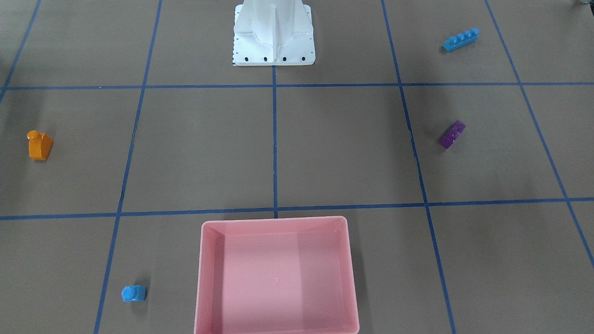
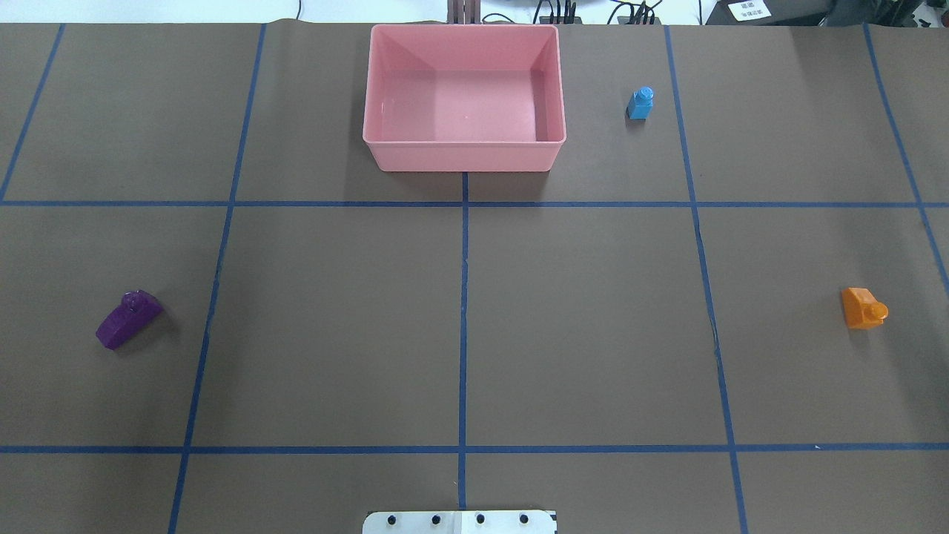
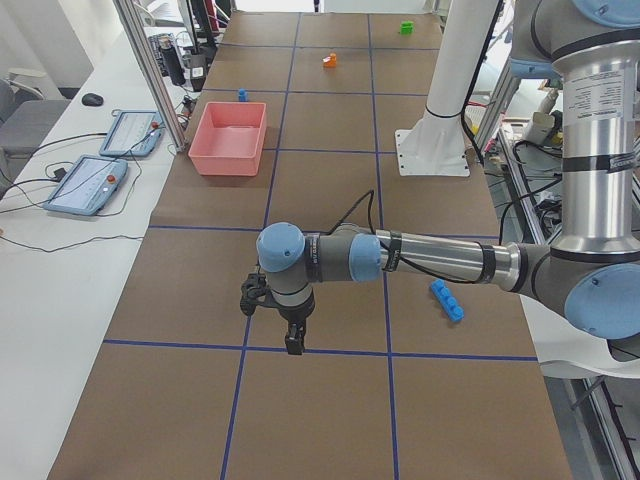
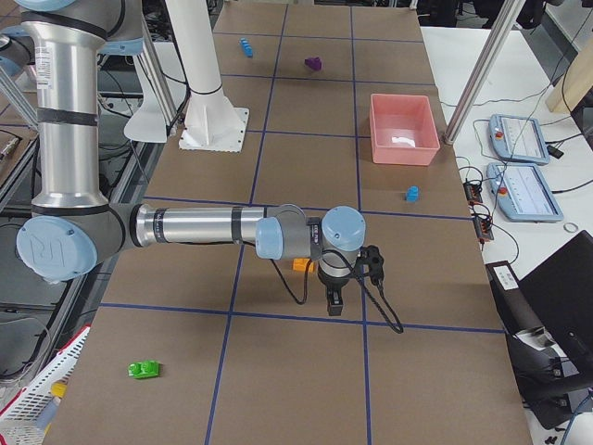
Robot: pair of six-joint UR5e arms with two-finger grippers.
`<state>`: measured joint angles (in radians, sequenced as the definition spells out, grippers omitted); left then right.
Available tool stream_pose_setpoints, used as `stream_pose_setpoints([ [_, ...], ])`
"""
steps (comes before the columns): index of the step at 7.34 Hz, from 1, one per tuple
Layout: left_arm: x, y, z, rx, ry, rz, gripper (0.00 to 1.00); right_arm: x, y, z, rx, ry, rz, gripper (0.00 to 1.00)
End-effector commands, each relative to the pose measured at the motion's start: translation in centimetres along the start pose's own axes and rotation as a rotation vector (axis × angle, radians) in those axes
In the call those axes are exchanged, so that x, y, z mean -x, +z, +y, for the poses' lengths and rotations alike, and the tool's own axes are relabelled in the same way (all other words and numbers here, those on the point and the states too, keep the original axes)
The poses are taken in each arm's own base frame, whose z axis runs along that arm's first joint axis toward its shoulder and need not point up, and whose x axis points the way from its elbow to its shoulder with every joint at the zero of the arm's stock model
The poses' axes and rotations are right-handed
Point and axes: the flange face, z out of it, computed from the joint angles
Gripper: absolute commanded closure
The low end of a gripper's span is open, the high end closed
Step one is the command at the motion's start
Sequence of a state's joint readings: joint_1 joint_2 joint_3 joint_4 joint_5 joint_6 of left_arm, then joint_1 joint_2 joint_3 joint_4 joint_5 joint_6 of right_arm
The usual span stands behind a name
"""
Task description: Put all blocks into box
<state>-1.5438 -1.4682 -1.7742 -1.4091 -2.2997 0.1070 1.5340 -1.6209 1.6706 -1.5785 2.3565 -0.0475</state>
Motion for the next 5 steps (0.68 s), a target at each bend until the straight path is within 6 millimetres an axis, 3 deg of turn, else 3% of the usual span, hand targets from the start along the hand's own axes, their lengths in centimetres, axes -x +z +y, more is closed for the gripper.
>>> stream_pose_setpoints([
  [1, -0.27, -0.46, -0.01, -0.007, 0.006, -0.010, 0.00, -0.09, 0.10, 0.37, 0.003, 0.002, 0.000, 0.00],
  [5, 0.12, -0.02, 0.87, 0.000, 0.000, -0.009, 0.00, -0.03, 0.02, 0.03, 0.000, 0.002, 0.002, 0.00],
])
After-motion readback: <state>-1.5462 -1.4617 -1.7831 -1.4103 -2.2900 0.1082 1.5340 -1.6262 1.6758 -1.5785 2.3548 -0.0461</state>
